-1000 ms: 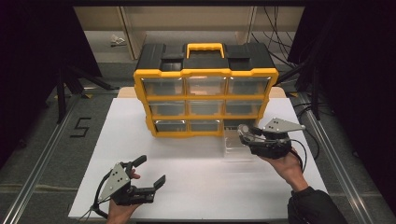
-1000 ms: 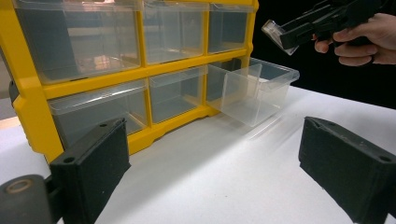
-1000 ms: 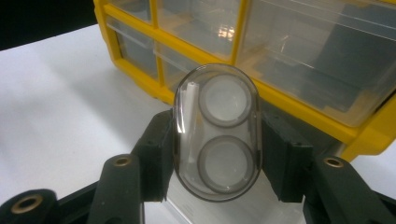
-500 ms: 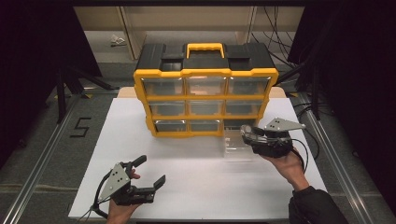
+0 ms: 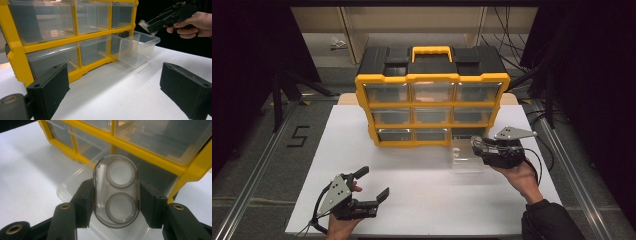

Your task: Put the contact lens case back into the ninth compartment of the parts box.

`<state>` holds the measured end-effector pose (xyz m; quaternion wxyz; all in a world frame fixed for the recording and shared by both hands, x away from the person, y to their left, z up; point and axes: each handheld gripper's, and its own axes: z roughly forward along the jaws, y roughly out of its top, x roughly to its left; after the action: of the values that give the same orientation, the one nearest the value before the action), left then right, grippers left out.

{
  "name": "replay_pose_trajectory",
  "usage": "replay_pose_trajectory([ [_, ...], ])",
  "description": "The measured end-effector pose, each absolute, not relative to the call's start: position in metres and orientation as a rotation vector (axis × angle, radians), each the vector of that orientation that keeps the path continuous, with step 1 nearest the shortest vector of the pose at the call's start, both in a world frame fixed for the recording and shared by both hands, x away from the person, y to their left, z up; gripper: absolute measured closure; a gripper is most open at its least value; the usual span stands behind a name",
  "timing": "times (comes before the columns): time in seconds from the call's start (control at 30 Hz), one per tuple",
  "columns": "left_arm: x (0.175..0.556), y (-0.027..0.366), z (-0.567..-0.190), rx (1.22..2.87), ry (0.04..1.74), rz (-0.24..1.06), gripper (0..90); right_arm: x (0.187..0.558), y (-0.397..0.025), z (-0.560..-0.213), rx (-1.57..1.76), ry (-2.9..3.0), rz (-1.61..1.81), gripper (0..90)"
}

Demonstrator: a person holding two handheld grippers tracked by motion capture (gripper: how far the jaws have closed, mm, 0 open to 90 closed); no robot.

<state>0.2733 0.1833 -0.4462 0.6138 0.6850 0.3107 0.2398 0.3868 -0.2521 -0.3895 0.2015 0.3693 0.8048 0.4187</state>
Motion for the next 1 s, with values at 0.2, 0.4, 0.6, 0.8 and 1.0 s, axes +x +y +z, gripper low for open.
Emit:
replay_pose_trajectory([
  [0.2, 0.273, 0.183, -0.446, 1.579, 0.716, 0.552, 8.2, 0.389, -0.254, -0.390, 1.078, 2.234, 1.178, 40.7],
  [0.4, 0.273, 0.183, -0.446, 1.578, 0.717, 0.551, 8.2, 0.387, -0.254, -0.383, 1.066, 2.210, 1.212, 36.6],
  [0.6, 0.273, 0.183, -0.446, 1.579, 0.717, 0.552, 8.2, 0.383, -0.249, -0.380, 1.041, 2.209, 1.219, 34.4],
  [0.8, 0.273, 0.183, -0.446, 1.578, 0.717, 0.551, 8.2, 0.379, -0.246, -0.373, 1.029, 2.190, 1.245, 30.6],
  [1.0, 0.273, 0.183, -0.446, 1.579, 0.717, 0.551, 8.2, 0.372, -0.240, -0.366, 1.001, 2.163, 1.303, 28.6],
])
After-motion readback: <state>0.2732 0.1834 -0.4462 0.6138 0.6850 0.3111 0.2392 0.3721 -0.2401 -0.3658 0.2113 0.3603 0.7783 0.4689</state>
